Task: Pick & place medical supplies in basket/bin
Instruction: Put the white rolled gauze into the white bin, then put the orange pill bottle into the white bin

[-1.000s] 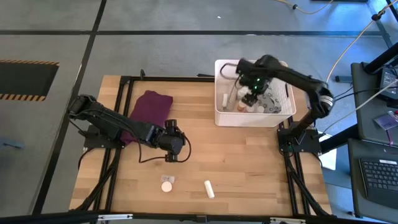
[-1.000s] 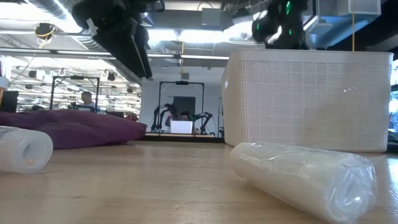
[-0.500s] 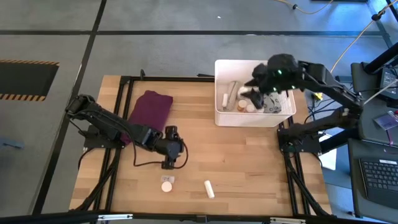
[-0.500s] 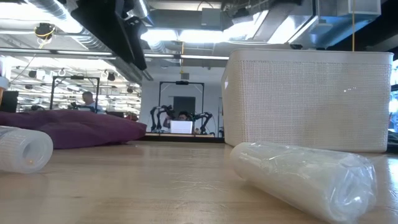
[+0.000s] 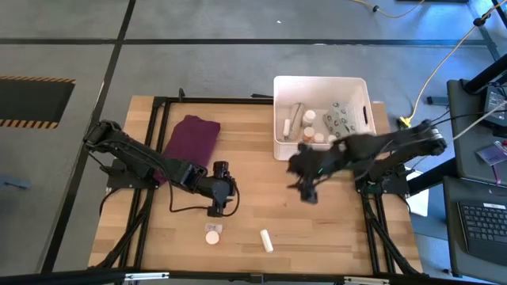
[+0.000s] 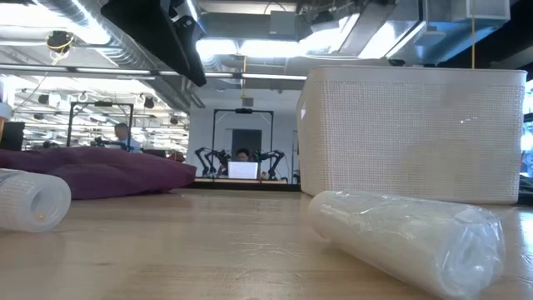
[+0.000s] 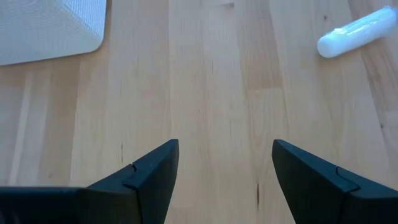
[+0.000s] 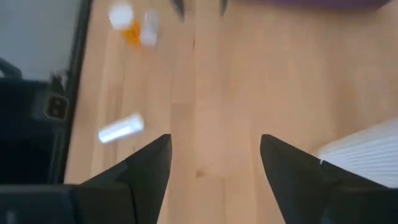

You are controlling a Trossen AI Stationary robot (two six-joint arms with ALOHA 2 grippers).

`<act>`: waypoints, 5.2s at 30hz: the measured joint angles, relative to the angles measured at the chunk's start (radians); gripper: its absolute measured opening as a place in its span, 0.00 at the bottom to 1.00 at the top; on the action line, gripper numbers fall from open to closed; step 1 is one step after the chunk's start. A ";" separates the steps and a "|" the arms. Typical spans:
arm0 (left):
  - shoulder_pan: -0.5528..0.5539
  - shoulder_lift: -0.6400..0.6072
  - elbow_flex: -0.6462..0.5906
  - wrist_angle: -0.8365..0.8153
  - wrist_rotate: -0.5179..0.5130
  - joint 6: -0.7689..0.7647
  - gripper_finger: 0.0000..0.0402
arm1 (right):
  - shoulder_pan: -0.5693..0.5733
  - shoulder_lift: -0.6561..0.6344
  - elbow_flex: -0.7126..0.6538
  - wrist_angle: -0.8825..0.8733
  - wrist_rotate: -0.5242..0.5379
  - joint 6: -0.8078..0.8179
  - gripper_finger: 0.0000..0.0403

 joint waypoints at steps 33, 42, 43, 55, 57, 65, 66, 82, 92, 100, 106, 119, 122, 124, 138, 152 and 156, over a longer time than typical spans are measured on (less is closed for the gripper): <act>0.000 0.000 0.001 -0.080 0.023 -0.032 0.62 | 0.267 0.533 -0.152 0.592 0.047 0.772 0.52; 0.000 0.000 0.001 -0.082 0.050 -0.033 0.62 | 0.289 0.601 -0.153 0.634 0.042 0.887 0.52; 0.000 0.000 0.001 -0.083 0.050 -0.033 0.62 | 0.289 0.613 -0.152 0.640 0.029 0.889 0.52; 0.000 0.000 0.001 -0.089 0.050 -0.033 0.62 | 0.286 0.651 -0.148 0.578 -0.008 0.739 0.31; 0.000 0.000 0.001 -0.093 0.049 -0.033 0.62 | 0.286 0.651 -0.148 0.570 -0.008 0.664 0.24; 0.000 0.000 0.001 -0.104 0.047 -0.033 0.62 | 0.275 0.593 -0.157 0.540 -0.025 0.467 0.10; 0.000 0.000 0.001 -0.107 0.047 -0.033 0.62 | 0.274 0.569 -0.162 0.518 -0.027 0.448 0.10; 0.000 0.000 0.001 -0.138 0.050 -0.066 0.62 | 0.079 -0.044 -0.155 0.400 0.598 0.151 0.11; 0.000 0.000 0.001 -0.139 0.050 -0.069 0.62 | -0.351 -0.184 -0.154 0.394 0.632 0.052 0.12; 0.000 0.000 0.001 -0.140 0.050 -0.069 0.62 | -0.607 -0.099 -0.154 0.291 0.383 0.164 0.12; 0.000 0.000 0.001 -0.141 0.050 -0.059 0.62 | -0.652 0.010 -0.154 0.266 0.343 0.239 0.12; 0.000 0.000 0.001 -0.165 0.056 -0.050 0.62 | -0.652 0.210 -0.153 0.264 0.303 0.284 0.15; 0.000 0.000 0.001 -0.164 0.057 -0.050 0.62 | -0.652 0.218 -0.153 0.261 0.301 0.283 0.20; 0.000 0.000 0.001 -0.164 0.056 -0.050 0.62 | -0.652 0.217 -0.153 0.262 0.301 0.283 0.24; 0.000 0.000 0.001 -0.163 0.048 -0.054 0.62 | -0.652 0.181 -0.152 0.266 0.301 0.290 0.49; 0.000 0.000 0.001 -0.187 -0.012 -0.039 0.62 | -0.457 -0.133 0.065 0.149 0.062 -0.007 0.50; 0.000 0.000 0.001 -0.240 0.000 -0.094 0.62 | -0.252 -0.242 -0.010 0.151 0.025 -0.005 0.50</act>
